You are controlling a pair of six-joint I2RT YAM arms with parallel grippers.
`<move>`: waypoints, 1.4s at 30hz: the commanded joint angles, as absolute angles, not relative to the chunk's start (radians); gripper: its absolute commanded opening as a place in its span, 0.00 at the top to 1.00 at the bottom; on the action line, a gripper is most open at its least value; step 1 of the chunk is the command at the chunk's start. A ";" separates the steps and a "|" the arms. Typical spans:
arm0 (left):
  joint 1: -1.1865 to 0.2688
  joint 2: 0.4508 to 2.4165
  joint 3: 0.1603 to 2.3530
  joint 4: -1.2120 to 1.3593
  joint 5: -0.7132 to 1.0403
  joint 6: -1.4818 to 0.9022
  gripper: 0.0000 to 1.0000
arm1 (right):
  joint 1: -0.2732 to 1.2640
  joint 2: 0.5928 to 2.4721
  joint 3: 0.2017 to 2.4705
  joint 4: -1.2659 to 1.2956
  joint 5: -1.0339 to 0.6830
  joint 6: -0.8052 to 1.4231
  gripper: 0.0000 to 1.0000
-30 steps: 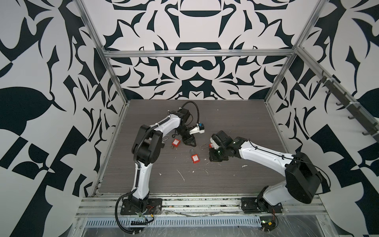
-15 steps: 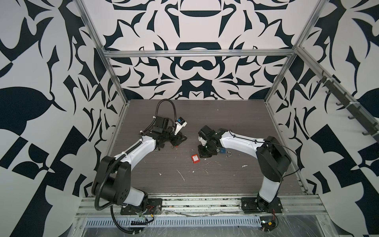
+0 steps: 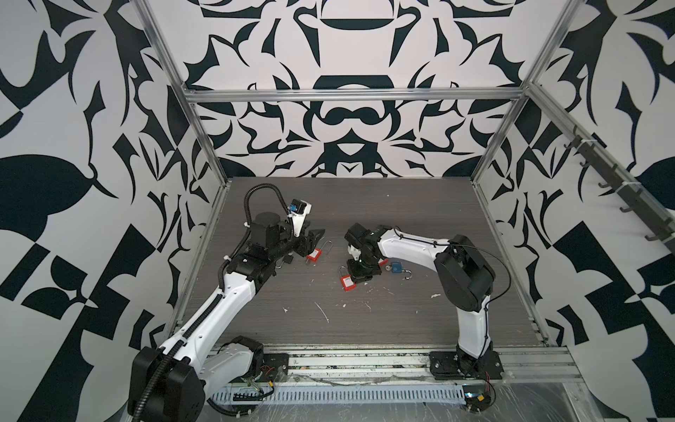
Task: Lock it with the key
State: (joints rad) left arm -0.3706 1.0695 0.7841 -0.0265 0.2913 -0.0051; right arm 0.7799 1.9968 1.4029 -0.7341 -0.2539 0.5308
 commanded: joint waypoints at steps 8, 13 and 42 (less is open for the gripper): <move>-0.370 0.982 0.699 -0.061 0.289 -0.053 0.39 | 0.831 2.001 1.449 -0.785 -0.235 0.561 0.89; -0.370 0.972 0.690 -0.053 0.305 -0.076 0.39 | 0.837 1.945 1.423 -0.788 -0.161 0.581 0.73; -0.374 1.049 0.617 0.198 0.503 -0.055 0.01 | 0.845 1.493 1.217 -0.991 0.608 1.066 0.03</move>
